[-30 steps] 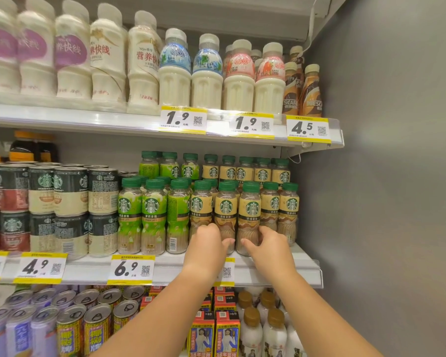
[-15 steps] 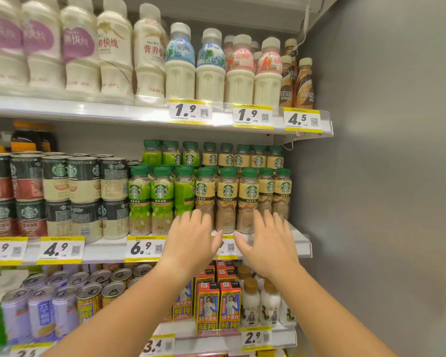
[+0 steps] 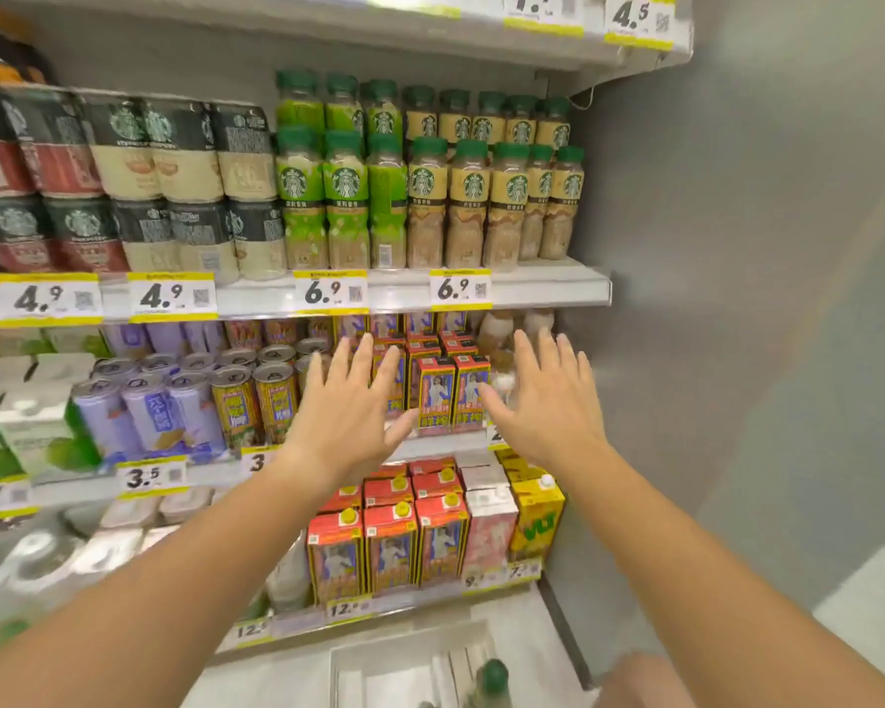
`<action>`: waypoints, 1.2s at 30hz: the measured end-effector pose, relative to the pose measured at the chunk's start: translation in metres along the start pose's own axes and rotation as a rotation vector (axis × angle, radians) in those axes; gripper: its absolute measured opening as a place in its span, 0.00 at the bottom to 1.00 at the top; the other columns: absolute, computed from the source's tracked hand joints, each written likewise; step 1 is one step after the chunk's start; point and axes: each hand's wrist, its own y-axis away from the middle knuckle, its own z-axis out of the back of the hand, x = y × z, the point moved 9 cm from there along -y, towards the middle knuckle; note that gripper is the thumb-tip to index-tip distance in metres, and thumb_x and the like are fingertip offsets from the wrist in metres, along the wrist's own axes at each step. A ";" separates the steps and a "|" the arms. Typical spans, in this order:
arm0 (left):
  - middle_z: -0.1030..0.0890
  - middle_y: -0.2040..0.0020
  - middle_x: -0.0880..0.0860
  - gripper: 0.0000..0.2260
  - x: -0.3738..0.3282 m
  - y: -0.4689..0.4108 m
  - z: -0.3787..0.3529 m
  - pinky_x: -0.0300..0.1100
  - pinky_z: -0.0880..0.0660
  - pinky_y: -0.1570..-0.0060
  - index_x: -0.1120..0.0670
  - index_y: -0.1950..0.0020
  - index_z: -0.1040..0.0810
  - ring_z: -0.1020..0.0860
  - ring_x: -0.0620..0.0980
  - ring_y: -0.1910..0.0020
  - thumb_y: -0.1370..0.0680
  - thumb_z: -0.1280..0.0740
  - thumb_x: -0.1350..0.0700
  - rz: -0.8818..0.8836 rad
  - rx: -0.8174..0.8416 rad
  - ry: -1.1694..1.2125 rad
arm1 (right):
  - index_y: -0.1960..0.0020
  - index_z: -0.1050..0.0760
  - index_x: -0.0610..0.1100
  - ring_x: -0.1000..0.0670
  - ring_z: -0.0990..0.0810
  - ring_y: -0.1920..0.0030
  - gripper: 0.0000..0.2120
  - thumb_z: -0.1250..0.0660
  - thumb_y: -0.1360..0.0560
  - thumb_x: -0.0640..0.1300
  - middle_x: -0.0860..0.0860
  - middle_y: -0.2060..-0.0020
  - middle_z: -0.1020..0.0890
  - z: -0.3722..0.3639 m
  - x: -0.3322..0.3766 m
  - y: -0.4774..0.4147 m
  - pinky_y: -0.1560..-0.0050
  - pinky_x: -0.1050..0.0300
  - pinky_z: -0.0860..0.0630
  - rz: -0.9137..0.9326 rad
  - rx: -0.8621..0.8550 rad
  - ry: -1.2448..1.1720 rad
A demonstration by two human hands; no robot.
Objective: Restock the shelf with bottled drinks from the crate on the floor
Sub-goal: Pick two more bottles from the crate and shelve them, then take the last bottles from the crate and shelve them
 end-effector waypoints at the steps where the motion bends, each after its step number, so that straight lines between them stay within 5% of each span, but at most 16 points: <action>1: 0.35 0.23 0.63 0.37 0.002 0.013 -0.008 0.65 0.36 0.30 0.55 0.21 0.37 0.35 0.65 0.25 0.23 0.54 0.34 -0.005 0.009 0.018 | 0.20 0.45 0.45 0.39 0.45 0.22 0.40 0.46 0.25 0.67 0.41 0.21 0.41 -0.009 0.001 0.014 0.23 0.39 0.47 -0.004 0.000 -0.001; 13: 0.31 0.26 0.65 0.37 -0.042 0.181 -0.182 0.62 0.33 0.31 0.59 0.23 0.33 0.32 0.66 0.27 0.23 0.52 0.35 -0.058 0.389 0.157 | 0.20 0.46 0.44 0.40 0.45 0.21 0.40 0.45 0.24 0.65 0.41 0.21 0.42 -0.177 0.003 0.184 0.23 0.41 0.47 -0.122 0.338 -0.064; 19: 0.31 0.26 0.64 0.38 -0.084 0.269 -0.272 0.59 0.32 0.30 0.59 0.23 0.33 0.32 0.65 0.27 0.23 0.56 0.35 -0.074 0.674 0.213 | 0.23 0.41 0.42 0.41 0.37 0.25 0.39 0.49 0.25 0.66 0.42 0.26 0.33 -0.268 -0.004 0.289 0.26 0.44 0.38 -0.239 0.563 -0.108; 23: 0.27 0.32 0.59 0.27 -0.112 0.305 -0.309 0.51 0.24 0.37 0.58 0.27 0.29 0.28 0.59 0.32 0.19 0.48 0.42 -0.066 0.783 0.306 | 0.23 0.43 0.45 0.46 0.33 0.29 0.36 0.46 0.24 0.65 0.46 0.28 0.32 -0.312 -0.018 0.336 0.29 0.49 0.33 -0.383 0.660 -0.254; 25: 0.26 0.40 0.55 0.21 -0.121 0.319 -0.330 0.48 0.21 0.47 0.56 0.33 0.26 0.24 0.56 0.40 0.18 0.45 0.43 -0.007 0.862 0.373 | 0.21 0.47 0.45 0.45 0.34 0.27 0.38 0.41 0.24 0.62 0.46 0.26 0.33 -0.331 -0.025 0.348 0.28 0.48 0.34 -0.498 0.681 -0.375; 30: 0.28 0.40 0.55 0.19 -0.134 0.348 -0.400 0.47 0.27 0.45 0.54 0.36 0.30 0.26 0.56 0.40 0.20 0.40 0.43 0.211 1.111 0.492 | 0.24 0.39 0.49 0.46 0.27 0.31 0.34 0.32 0.27 0.53 0.49 0.31 0.25 -0.385 -0.047 0.352 0.30 0.49 0.30 -0.771 0.611 -0.646; 36: 0.23 0.44 0.51 0.28 -0.142 0.354 -0.457 0.48 0.25 0.46 0.51 0.41 0.30 0.26 0.53 0.41 0.30 0.33 0.33 0.257 1.195 0.377 | 0.35 0.32 0.47 0.49 0.23 0.46 0.26 0.25 0.28 0.48 0.52 0.47 0.22 -0.435 -0.073 0.350 0.44 0.56 0.30 -0.990 0.544 -0.761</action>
